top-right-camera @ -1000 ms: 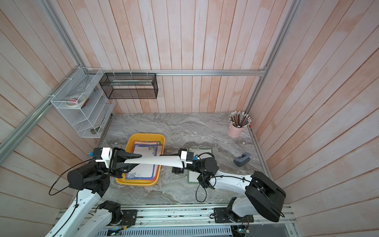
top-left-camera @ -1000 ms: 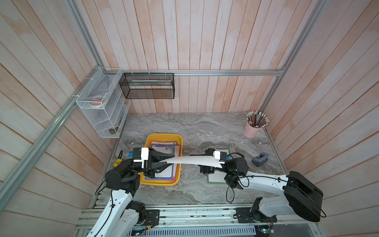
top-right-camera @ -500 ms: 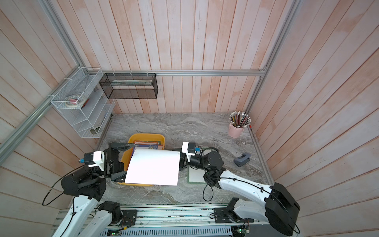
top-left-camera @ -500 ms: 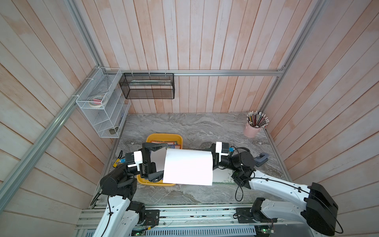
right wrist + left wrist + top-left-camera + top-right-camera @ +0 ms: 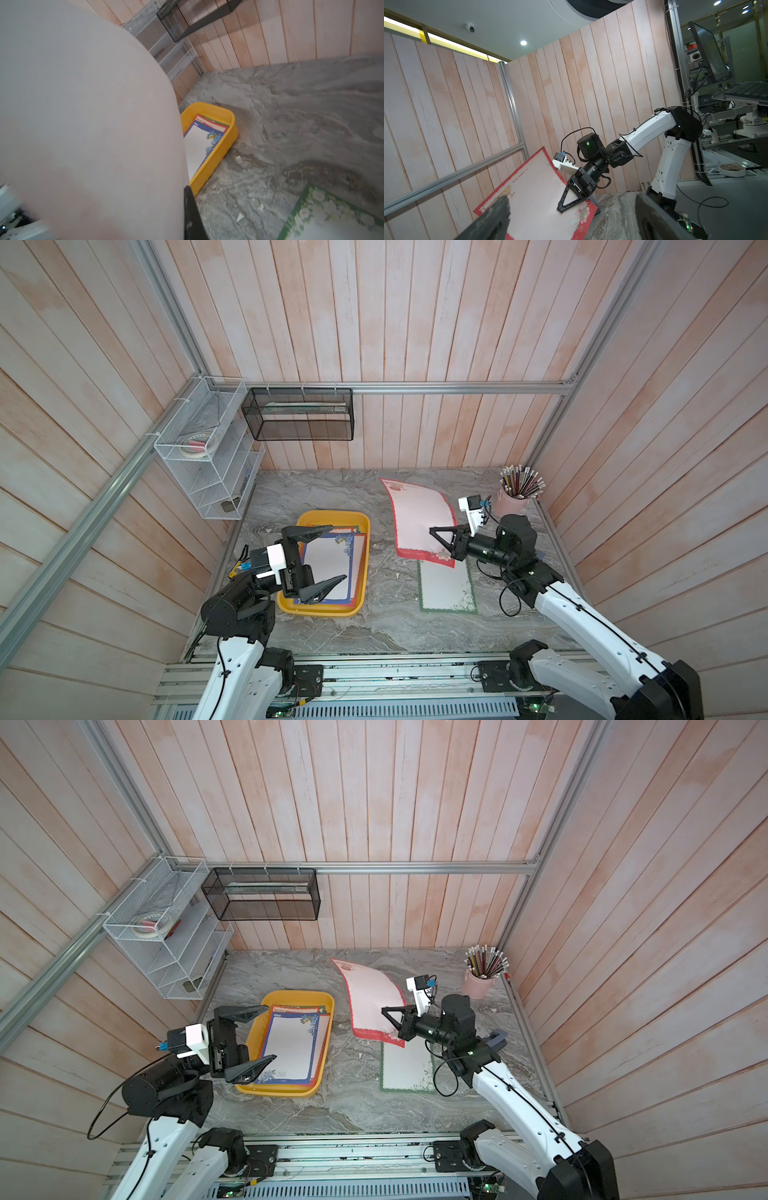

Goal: Take out the stationery paper from the storage box
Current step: Place the stationery paper at the center of the board.

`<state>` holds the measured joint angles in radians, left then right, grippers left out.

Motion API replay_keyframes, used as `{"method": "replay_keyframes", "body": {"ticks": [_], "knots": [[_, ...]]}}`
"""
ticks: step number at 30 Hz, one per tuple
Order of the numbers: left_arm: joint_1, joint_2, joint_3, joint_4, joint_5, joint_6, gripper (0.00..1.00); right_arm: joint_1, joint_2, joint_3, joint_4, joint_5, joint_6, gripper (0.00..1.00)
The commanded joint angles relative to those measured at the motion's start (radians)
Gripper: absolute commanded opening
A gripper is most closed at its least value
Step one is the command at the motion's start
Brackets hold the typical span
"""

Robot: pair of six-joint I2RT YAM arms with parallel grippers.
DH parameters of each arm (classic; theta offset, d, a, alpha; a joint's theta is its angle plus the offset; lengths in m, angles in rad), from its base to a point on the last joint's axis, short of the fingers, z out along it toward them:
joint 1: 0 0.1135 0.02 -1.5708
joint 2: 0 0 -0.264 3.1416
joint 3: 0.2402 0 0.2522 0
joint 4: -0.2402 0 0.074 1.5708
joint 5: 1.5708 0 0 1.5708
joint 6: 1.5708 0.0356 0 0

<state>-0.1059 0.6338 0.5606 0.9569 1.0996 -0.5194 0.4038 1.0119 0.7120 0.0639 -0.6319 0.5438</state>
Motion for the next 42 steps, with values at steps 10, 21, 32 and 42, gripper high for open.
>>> {"method": "replay_keyframes", "body": {"ticks": [10, 21, 32, 42], "knots": [[0.017, 0.027, -0.004, -0.014, -0.002, 0.004, 0.95, -0.178, 0.135, -0.206, -0.248, -0.305, 0.101, 0.0], [0.02, 0.029, 0.0, -0.026, 0.0, 0.004, 0.95, -0.244, 0.176, -0.284, -0.294, -0.342, 0.053, 0.0], [0.02, 0.035, 0.004, -0.037, 0.004, 0.006, 0.96, -0.306, 0.258, -0.311, -0.199, -0.416, 0.095, 0.0], [0.02, 0.044, 0.008, -0.037, 0.012, 0.001, 0.96, -0.351, 0.257, -0.357, -0.111, -0.468, 0.188, 0.0]]}}
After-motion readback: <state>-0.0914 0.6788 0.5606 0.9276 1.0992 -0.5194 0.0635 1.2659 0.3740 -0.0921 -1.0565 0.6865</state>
